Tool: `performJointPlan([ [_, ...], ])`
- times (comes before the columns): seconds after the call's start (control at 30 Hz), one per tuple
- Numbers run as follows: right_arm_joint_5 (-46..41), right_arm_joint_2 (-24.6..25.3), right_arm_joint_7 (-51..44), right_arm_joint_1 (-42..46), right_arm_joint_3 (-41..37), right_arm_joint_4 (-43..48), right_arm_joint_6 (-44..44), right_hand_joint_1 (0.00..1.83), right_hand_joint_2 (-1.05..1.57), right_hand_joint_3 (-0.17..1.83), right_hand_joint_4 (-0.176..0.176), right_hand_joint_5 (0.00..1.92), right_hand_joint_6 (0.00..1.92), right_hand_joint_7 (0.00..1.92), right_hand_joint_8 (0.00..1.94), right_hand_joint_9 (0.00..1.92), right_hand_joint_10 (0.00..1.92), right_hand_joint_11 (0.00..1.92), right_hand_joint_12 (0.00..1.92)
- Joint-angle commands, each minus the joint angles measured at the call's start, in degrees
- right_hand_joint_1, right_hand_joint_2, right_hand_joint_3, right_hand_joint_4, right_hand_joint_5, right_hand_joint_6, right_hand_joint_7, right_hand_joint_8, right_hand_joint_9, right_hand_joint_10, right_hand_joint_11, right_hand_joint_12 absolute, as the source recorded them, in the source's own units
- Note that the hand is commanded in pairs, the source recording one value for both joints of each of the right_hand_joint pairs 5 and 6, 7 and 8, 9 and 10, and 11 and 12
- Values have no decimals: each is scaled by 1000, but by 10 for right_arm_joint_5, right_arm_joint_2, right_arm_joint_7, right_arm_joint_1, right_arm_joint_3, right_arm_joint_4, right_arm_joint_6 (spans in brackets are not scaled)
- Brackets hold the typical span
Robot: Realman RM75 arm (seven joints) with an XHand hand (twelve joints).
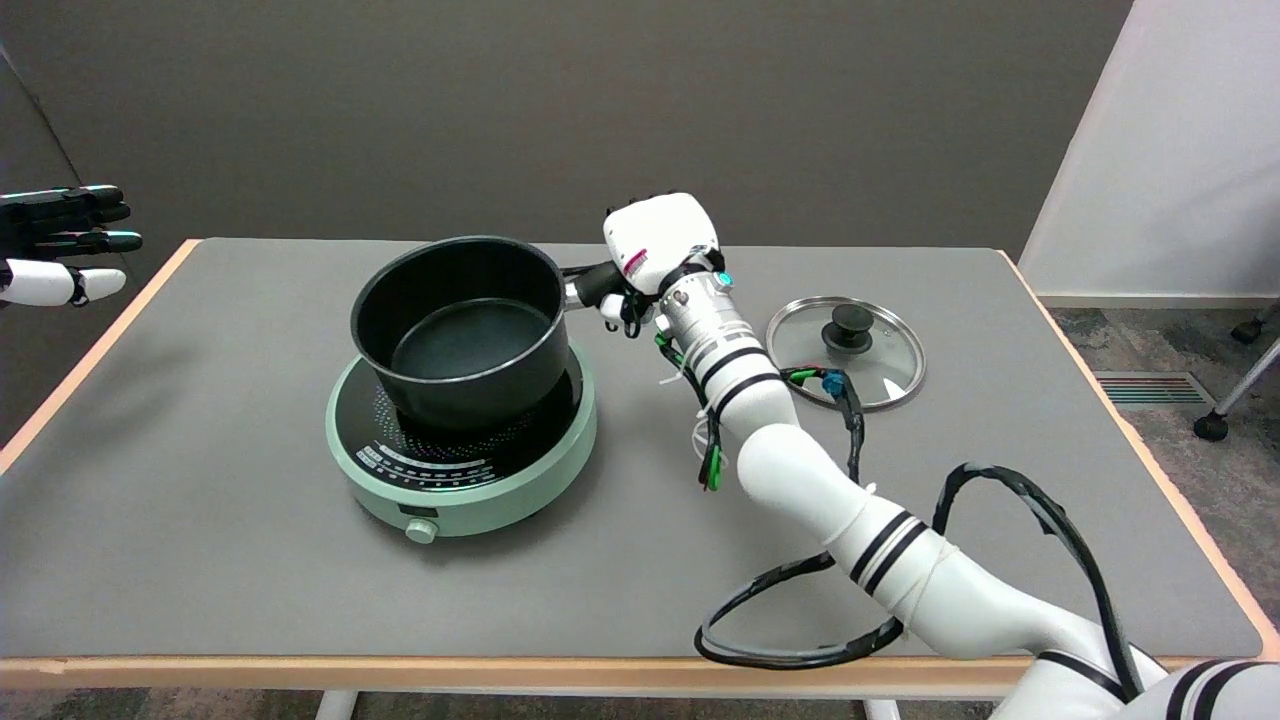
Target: Place the soup pot onto the induction stove.
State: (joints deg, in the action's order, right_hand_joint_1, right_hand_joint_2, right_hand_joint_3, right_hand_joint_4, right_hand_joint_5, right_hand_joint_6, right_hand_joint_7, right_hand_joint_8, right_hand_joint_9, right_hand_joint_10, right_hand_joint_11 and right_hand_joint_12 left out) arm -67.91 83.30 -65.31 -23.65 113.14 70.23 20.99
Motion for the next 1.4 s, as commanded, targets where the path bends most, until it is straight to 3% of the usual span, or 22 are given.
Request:
performJointPlan([
  [0.03, 44, 1, 41, 36, 22, 36, 27, 776, 930, 833, -13, 1920, 1920, 1920, 1920, 1920, 1920, 1920, 1920],
  [0.6, 36, 1, 41, 24, 23, 24, -15, 806, 826, 861, -13, 1920, 1920, 1920, 1920, 1920, 1920, 1920, 1920],
  [1.4, 38, 8, 41, -3, 29, -23, -2, 817, 787, 868, -14, 1920, 1920, 1920, 1920, 1920, 1920, 1920, 1920],
])
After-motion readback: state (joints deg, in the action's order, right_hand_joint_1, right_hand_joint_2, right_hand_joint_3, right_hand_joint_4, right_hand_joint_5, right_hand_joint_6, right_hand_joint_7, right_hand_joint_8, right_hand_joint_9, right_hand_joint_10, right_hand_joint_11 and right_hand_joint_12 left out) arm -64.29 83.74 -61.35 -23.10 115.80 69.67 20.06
